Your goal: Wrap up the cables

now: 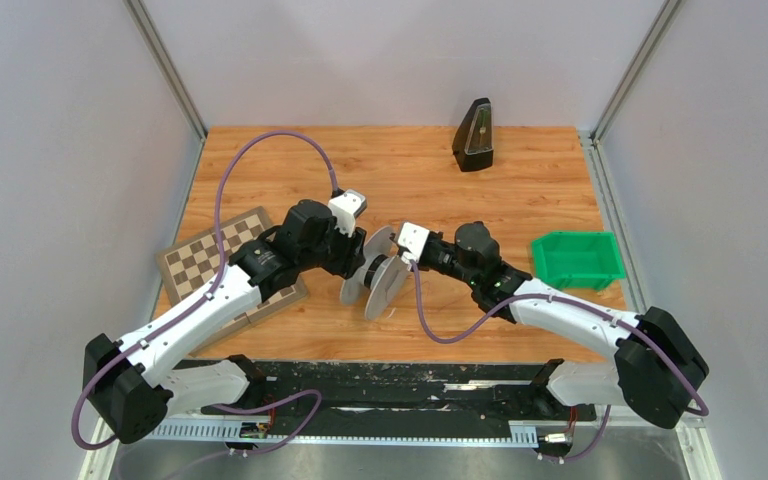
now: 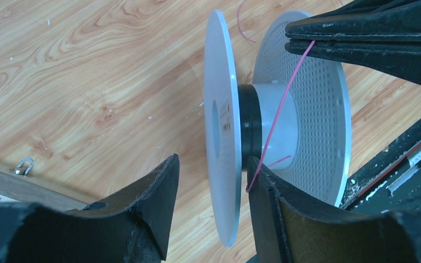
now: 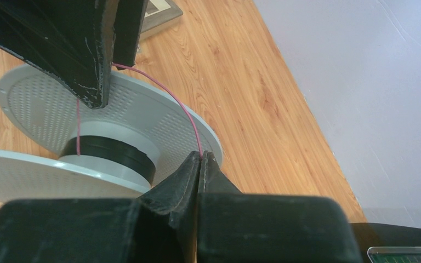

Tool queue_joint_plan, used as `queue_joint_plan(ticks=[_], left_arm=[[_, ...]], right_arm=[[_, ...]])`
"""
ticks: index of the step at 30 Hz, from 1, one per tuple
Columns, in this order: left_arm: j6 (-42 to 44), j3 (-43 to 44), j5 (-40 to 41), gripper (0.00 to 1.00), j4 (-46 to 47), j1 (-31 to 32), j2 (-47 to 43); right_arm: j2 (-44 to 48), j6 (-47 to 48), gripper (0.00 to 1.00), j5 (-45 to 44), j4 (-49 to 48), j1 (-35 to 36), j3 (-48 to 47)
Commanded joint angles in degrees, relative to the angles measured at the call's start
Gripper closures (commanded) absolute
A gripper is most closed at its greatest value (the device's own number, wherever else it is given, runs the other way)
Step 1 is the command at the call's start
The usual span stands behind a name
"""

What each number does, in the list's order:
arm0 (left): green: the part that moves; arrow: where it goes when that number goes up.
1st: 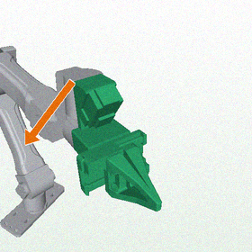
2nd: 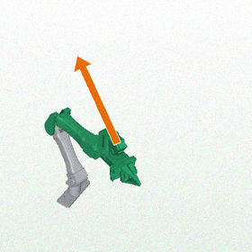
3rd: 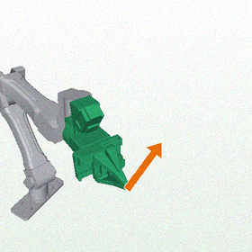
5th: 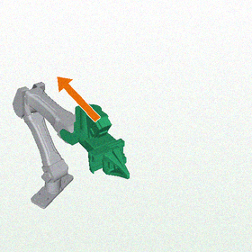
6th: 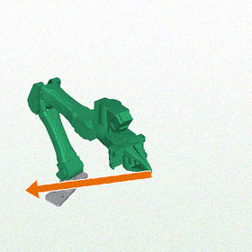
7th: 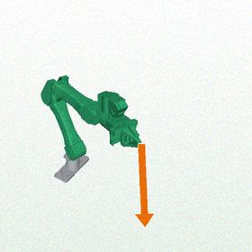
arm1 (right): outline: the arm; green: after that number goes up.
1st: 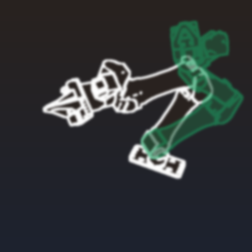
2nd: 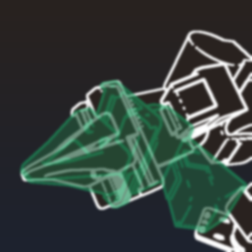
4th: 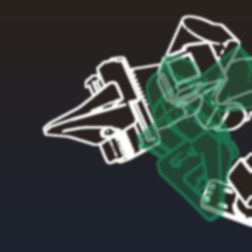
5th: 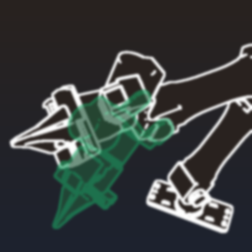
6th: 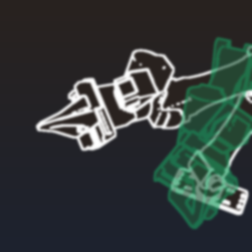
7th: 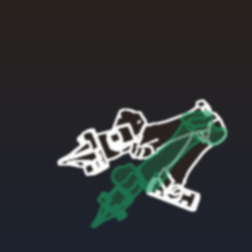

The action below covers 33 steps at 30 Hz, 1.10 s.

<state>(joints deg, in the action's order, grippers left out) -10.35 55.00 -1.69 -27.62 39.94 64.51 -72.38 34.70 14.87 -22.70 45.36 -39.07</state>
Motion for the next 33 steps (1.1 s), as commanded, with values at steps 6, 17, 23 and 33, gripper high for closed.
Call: queue_joint_plan(ticks=[6, 17, 23, 33], left_arm=[[0.32, 0.11, -0.94, 0.45, 0.87, -0.31, -0.34], [-0.76, -1.34, -2.96, 0.70, 0.28, -0.31, 0.33], [-0.29, -1.29, -3.64, 0.79, -0.45, -0.29, 0.18], [-0.20, -1.22, -3.70, 0.77, -1.24, -0.32, 0.54]], right_arm=[[-1.50, 3.21, 1.00, -1.02, -1.82, 0.72, -0.22], [-1.76, 2.46, 1.00, -0.64, -2.90, 1.16, 1.50], [-1.68, 2.33, 1.00, -0.55, -3.34, 1.77, 2.04], [-1.15, 1.91, 1.00, -0.72, -4.36, 2.04, 3.60]])
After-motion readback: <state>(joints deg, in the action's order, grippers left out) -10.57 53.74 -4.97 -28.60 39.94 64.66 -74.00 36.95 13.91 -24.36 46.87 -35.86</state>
